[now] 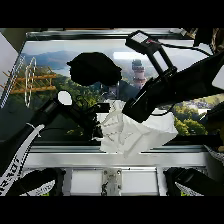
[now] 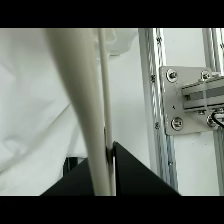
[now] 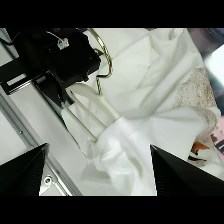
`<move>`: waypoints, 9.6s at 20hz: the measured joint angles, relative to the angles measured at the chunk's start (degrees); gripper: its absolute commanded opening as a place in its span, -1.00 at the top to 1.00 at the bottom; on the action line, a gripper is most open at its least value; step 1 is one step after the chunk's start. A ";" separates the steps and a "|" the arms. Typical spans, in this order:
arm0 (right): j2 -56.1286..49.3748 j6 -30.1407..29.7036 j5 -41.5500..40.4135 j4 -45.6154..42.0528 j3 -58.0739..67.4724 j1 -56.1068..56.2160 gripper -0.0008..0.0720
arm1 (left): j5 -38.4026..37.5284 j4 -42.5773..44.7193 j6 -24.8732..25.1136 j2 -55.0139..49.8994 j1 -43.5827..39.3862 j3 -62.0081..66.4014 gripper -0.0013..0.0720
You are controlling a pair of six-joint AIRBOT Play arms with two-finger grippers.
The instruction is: Fold the clothes and pants, and hang the long-sleeved shirts on hangers.
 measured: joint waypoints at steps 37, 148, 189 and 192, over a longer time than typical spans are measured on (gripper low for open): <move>0.96 -71.17 11.06 45.40 -45.64 -57.09 -0.97 | -0.02 0.02 0.00 0.00 0.00 0.00 0.93; 14.49 -70.69 -15.32 53.79 -49.79 -46.40 0.95 | 34.16 17.29 -80.02 9.09 -14.93 1.64 -0.39; 20.22 -61.92 -12.55 54.05 -49.83 -46.38 0.96 | 23.45 29.68 -84.00 13.25 5.97 1.86 0.93; 20.28 -61.05 -11.52 53.83 -49.83 -46.36 0.96 | 23.58 29.66 -83.08 13.09 7.80 2.56 0.93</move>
